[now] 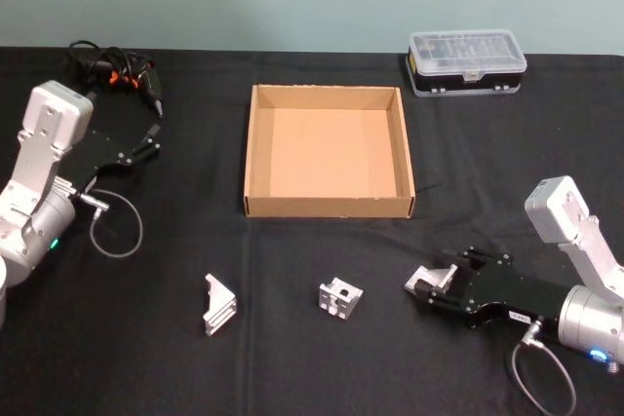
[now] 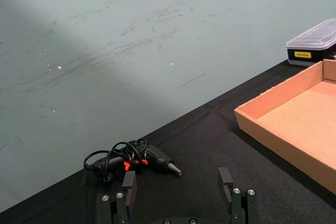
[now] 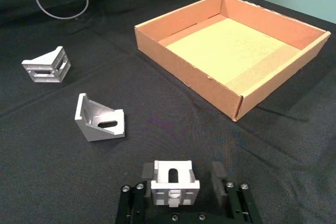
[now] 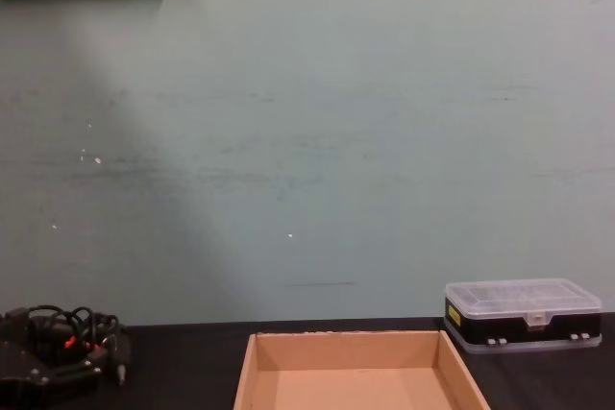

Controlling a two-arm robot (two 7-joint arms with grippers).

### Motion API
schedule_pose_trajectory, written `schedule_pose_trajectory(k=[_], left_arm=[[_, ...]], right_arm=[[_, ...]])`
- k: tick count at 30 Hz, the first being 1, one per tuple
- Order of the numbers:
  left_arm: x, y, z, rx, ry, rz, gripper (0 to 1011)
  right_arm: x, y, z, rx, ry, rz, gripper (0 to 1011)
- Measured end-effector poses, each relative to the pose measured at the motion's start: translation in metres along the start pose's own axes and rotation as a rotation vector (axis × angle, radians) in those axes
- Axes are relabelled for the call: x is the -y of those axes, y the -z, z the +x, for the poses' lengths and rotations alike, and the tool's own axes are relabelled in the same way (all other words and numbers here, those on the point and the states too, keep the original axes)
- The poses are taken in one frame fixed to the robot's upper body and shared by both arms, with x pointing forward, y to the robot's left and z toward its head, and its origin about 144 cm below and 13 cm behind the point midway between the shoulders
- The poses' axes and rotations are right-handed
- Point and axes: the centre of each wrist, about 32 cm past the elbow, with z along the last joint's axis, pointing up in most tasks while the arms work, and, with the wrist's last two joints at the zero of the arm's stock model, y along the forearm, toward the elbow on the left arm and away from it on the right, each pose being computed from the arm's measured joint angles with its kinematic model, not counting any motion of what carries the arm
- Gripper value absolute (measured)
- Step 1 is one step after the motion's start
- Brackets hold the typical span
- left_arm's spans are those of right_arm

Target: Use one hand to pick up the angle iron from the table and place it into the box.

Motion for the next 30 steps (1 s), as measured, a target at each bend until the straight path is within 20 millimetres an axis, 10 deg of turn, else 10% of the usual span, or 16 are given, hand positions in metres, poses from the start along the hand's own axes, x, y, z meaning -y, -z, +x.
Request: schedule_pose_trajectory(k=[9,30], left_arm=[[0.0,0.0,0.0,0.0,0.0,0.0,1011],[0.0,0.0,0.0,0.0,0.0,0.0,1011]], right_arm=[[0.0,0.0,0.0,0.0,0.0,0.002,461],[0.003,-0.027,0.006,0.003,0.01,0.181,457]])
